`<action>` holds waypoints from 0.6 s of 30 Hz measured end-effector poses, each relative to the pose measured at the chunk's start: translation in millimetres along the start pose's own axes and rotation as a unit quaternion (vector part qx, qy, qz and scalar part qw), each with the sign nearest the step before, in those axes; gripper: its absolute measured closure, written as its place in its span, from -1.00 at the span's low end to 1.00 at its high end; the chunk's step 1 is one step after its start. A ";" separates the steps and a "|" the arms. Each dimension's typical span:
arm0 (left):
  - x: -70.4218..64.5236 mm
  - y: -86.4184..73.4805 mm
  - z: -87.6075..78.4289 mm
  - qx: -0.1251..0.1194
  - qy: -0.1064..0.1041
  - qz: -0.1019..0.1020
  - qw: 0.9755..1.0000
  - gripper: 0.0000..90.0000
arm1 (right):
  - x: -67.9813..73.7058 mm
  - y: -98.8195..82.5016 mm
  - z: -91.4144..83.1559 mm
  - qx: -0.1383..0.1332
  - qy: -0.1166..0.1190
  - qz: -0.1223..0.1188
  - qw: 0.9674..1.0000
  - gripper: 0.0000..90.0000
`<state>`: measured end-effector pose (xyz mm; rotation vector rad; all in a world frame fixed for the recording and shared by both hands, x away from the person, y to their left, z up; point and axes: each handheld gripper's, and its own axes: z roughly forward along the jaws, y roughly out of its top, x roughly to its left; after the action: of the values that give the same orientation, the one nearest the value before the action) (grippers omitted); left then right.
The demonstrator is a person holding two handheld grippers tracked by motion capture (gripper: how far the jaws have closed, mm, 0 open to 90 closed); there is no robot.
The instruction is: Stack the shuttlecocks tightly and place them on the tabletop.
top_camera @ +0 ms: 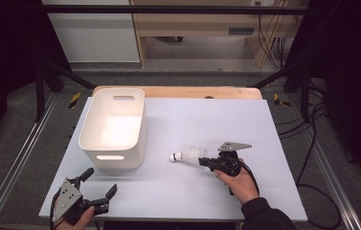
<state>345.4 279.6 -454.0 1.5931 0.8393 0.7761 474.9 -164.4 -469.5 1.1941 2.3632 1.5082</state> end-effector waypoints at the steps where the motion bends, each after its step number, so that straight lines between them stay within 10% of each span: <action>1: 0.0 0.0 0.0 0.000 0.000 0.000 1.000 -0.89 | -0.6 -0.2 0.1 0.001 0.002 0.001 1.000 1.00; 18: -0.8 0.0 0.3 0.001 -0.001 0.001 1.000 -0.89 | -3.3 -1.1 3.5 0.010 -0.003 0.000 1.000 1.00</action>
<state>345.3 278.7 -454.1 1.5951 0.8378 0.7749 478.1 -164.3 -473.2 1.2025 2.3794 1.4816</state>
